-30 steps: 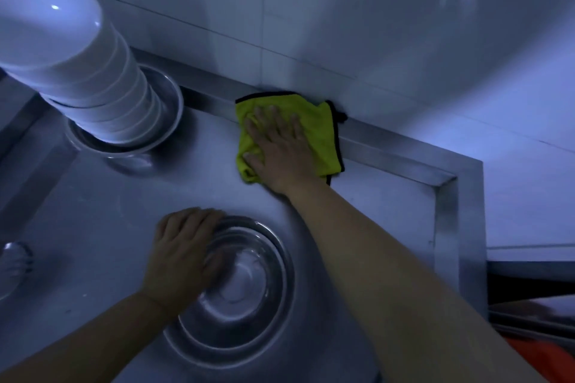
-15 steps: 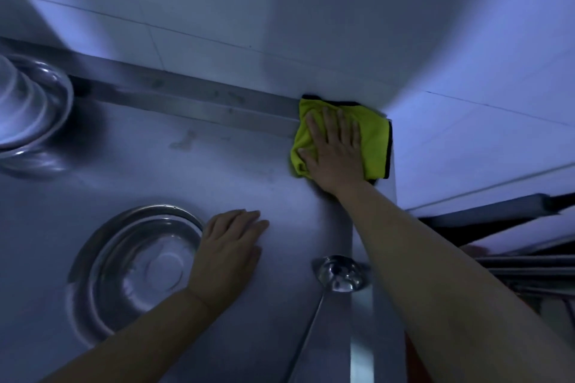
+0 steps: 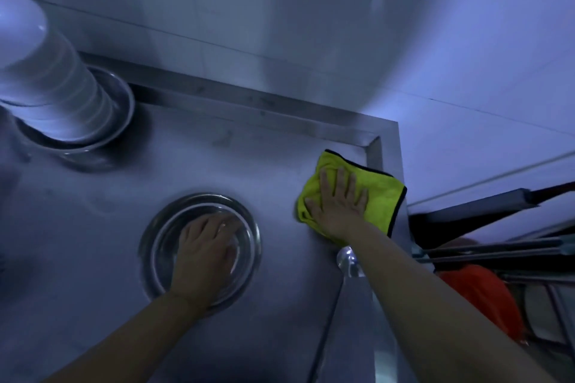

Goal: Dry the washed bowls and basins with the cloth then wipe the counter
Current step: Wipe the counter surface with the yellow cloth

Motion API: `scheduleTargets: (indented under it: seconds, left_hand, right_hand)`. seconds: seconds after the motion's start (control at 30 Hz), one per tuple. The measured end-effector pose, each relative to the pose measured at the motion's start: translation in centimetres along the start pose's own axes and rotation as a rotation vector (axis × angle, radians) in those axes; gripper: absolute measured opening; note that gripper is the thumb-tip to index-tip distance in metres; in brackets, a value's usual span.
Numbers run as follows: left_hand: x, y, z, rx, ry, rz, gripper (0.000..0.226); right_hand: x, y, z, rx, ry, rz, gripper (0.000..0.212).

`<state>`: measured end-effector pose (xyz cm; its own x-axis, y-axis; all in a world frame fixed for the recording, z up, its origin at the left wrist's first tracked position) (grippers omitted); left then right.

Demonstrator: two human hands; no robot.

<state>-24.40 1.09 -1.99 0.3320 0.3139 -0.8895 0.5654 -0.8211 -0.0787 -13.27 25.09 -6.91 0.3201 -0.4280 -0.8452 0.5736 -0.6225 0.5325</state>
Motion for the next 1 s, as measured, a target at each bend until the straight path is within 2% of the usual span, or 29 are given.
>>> scheduleTargets:
  seconds: [0.07,0.17,0.37,0.47,0.5,0.57,0.67,0.73,0.8,0.87,1.0]
  left_hand:
    - [-1.4,1.1,2.5,0.008,-0.032,0.02,0.044]
    - [-2.9,3.0,6.7,0.042,-0.091,0.069,0.039]
    - [-2.3,6.5,11.4,0.441,-0.21,0.279,0.024]
    - [-2.1,7.4,12.2,0.523,-0.255,0.347,0.035]
    - [-2.2,7.5,12.2,0.53,-0.274,0.355,0.037]
    - [-2.4,7.6,12.1,0.537,-0.295,0.358,0.035]
    - [-2.7,7.6,12.0,0.519,-0.294,0.37,0.033]
    - [-2.7,7.8,12.1,0.519,-0.296,0.377,0.034]
    - [-2.5,7.9,12.3,0.511,-0.304,0.381,0.035]
    - [-2.2,8.0,12.3,0.505,-0.297,0.37,0.035]
    - [-2.1,7.9,12.2,0.5,-0.3,0.332,0.034]
  right_hand:
    - [0.4,0.8,1.3,0.005,-0.009,0.03,0.076]
    - [0.6,1.5,3.8,-0.013,-0.001,-0.009,0.075]
    - [1.3,1.3,10.7,-0.185,0.077,-0.145,0.069]
    - [1.3,1.8,14.8,-0.29,0.182,-0.157,0.068]
    - [1.2,2.4,16.4,-0.339,0.27,-0.205,0.069]
    - [0.9,4.2,19.3,-0.454,0.359,-0.401,0.064]
    - [2.4,6.9,22.7,-0.734,0.236,-0.587,0.03]
    - [4.5,7.8,24.5,-0.867,0.236,-0.526,0.019]
    - [6.5,7.7,25.3,-0.905,0.312,-0.403,0.018]
    - [7.1,7.2,25.1,-0.883,0.378,-0.326,0.015]
    - [6.1,6.7,23.3,-0.8,0.534,-0.345,0.024]
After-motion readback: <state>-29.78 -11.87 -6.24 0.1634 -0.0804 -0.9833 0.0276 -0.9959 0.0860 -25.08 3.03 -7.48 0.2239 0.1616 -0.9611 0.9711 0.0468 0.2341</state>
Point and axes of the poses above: each hand's wrist, its own y-axis away from the middle knuckle, its own x-axis out of the palm, z = x × y, the point moved 4 cm from there along -y, towards the middle knuckle, and after that the axes turned 3 degrees about z, right-handed, at the moved point
